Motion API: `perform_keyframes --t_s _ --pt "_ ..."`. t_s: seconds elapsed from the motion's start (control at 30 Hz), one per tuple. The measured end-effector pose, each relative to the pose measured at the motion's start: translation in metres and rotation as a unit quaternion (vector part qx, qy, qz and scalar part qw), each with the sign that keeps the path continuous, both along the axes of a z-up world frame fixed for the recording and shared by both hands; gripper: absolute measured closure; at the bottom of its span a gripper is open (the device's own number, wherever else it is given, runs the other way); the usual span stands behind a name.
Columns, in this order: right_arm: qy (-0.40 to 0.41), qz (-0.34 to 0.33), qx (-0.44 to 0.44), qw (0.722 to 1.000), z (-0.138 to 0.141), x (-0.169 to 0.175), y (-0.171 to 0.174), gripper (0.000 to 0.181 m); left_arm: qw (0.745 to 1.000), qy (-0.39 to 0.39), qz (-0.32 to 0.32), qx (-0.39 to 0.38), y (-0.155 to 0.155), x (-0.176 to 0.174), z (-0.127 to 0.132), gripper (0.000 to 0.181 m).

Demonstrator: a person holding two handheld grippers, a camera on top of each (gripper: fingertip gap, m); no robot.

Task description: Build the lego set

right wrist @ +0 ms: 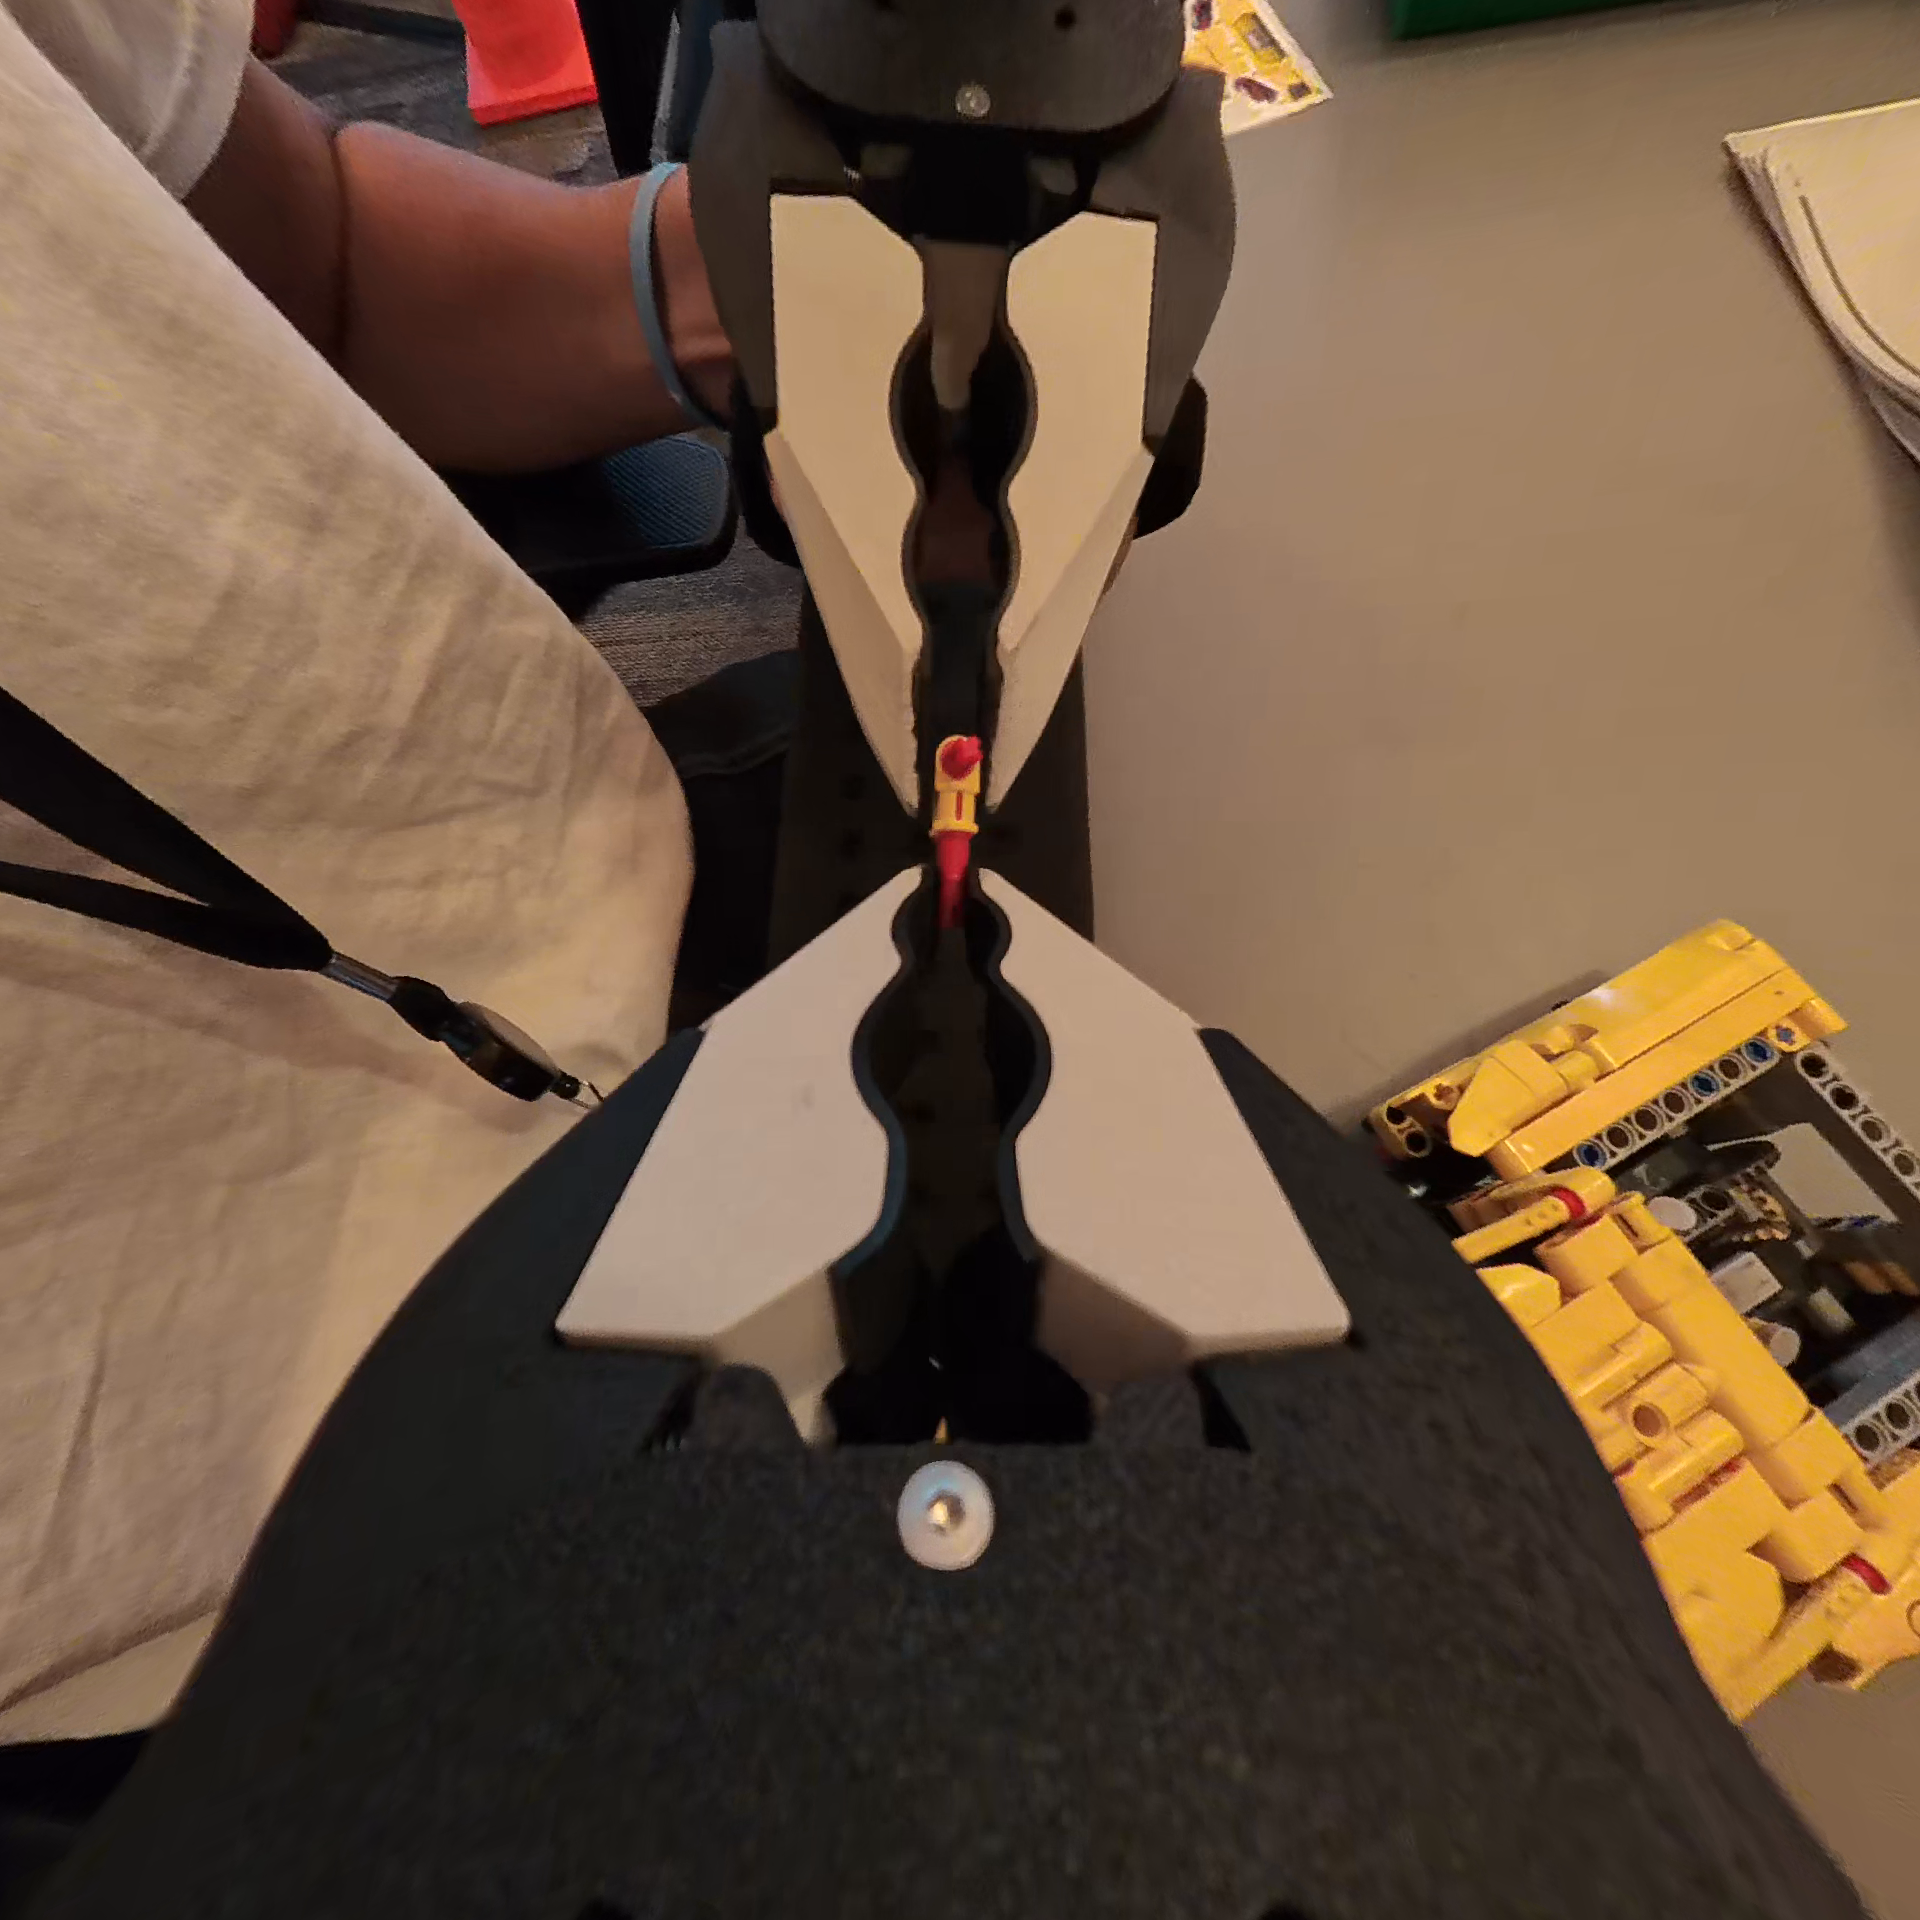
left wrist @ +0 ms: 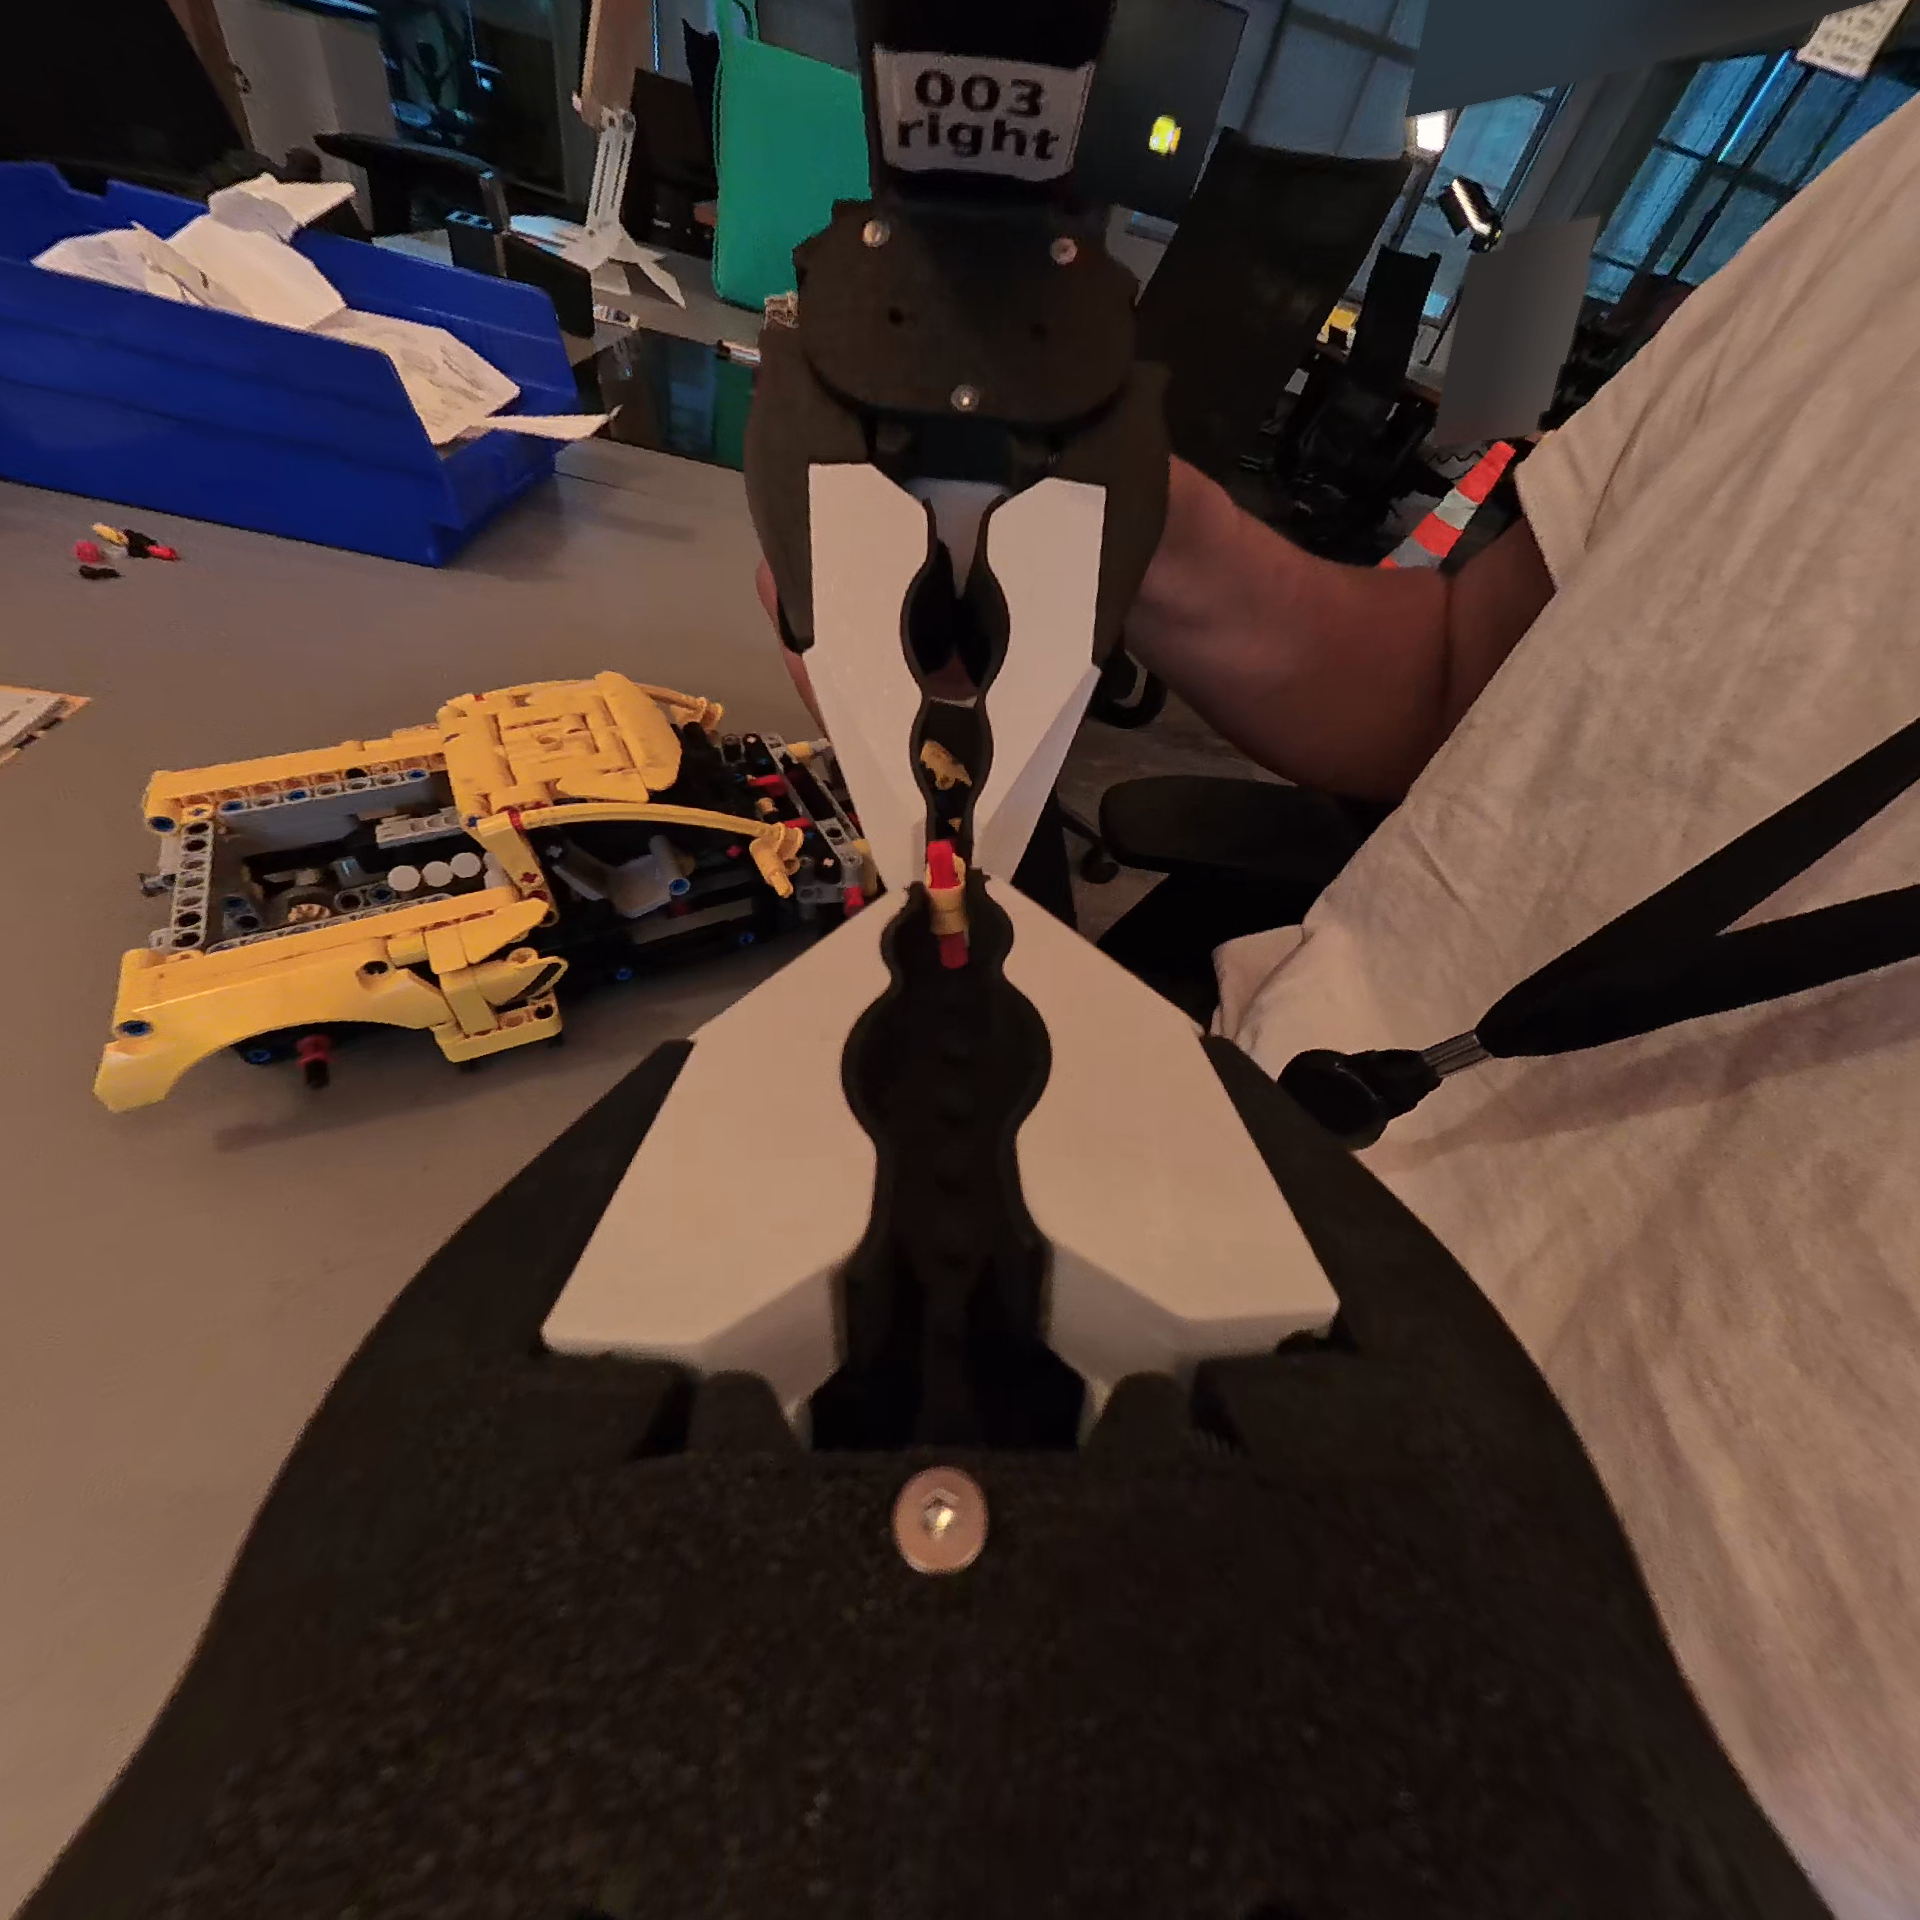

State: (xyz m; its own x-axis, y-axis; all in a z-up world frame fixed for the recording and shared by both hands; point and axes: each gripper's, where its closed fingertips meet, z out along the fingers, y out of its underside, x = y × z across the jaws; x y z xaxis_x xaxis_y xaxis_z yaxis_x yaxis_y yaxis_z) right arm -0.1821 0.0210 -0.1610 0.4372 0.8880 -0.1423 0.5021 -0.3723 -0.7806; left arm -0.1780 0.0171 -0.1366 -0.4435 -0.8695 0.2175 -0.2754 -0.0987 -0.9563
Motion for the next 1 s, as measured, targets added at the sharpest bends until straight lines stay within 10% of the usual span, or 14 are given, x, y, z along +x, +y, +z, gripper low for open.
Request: perform_keyframes --t_s 0.17,0.37,0.63,0.87,1.0 --pt "0.006 -0.036 0.021 0.999 0.007 0.013 0.007 0.166 1.000 -0.012 0.022 -0.005 0.006 0.003 0.003 0.174" --pt "0.054 -0.232 0.027 0.971 0.029 0.109 -0.002 0.147 0.993 0.029 0.111 0.030 0.046 0.006 -0.025 0.175" --pt "-0.067 -0.439 -0.029 0.896 -0.043 0.151 -0.043 0.086 0.987 0.023 0.134 0.087 0.049 0.019 -0.040 0.174" --pt "-0.106 -0.478 -0.053 0.870 -0.055 0.158 -0.034 0.079 0.991 -0.005 0.120 0.066 0.046 0.017 -0.032 0.174" --pt "-0.165 -0.403 -0.036 0.899 -0.048 0.163 -0.040 0.088 0.991 -0.004 0.111 0.081 0.041 0.017 -0.034 0.174"
